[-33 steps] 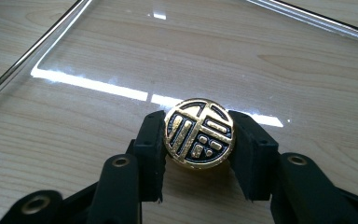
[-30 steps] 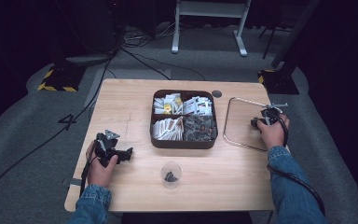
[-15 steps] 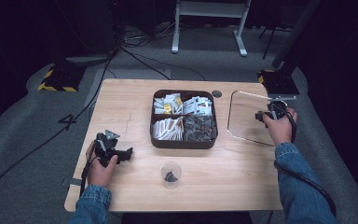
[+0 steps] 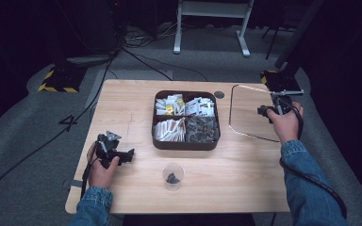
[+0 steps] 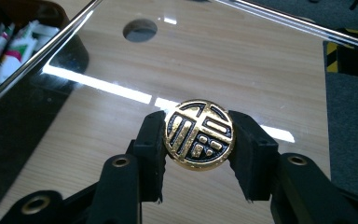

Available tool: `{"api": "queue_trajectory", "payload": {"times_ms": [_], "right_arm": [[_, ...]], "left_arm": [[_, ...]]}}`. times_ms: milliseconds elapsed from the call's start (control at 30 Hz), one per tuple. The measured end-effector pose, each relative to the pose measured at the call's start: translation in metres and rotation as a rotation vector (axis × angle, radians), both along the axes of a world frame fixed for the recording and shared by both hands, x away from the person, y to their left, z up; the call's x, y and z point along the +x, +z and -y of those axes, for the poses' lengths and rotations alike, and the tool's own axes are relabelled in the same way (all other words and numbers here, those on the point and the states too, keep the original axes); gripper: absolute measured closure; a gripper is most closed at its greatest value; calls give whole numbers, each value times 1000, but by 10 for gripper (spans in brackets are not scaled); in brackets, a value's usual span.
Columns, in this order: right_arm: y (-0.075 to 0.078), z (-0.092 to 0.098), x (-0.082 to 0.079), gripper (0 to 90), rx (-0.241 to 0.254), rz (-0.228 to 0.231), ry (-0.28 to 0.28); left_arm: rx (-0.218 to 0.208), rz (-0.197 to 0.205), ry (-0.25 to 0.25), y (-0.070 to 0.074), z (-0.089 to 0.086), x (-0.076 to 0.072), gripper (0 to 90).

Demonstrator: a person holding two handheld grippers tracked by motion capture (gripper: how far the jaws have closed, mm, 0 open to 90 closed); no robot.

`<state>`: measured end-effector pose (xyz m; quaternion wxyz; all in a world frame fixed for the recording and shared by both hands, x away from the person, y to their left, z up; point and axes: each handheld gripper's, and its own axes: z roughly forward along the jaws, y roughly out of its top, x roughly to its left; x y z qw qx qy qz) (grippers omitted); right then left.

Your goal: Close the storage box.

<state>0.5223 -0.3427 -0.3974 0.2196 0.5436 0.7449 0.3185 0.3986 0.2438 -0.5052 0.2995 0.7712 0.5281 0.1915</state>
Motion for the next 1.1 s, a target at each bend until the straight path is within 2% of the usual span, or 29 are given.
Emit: {"api": "queue_trajectory", "payload": {"times_ms": [333,600,800,1100], "right_arm": [[26,-21,-1,590,4,5,24],[46,-55,-4,590,31,28,70],[53,-73,-5,590,40,40,90],[57,-115,-12,590,46,29,135]], "left_arm": [[2,1,1,0,0,0,8],[2,0,-1,0,0,0,7],[5,1,2,0,0,1,6],[1,0,12,0,3,4,5]]}}
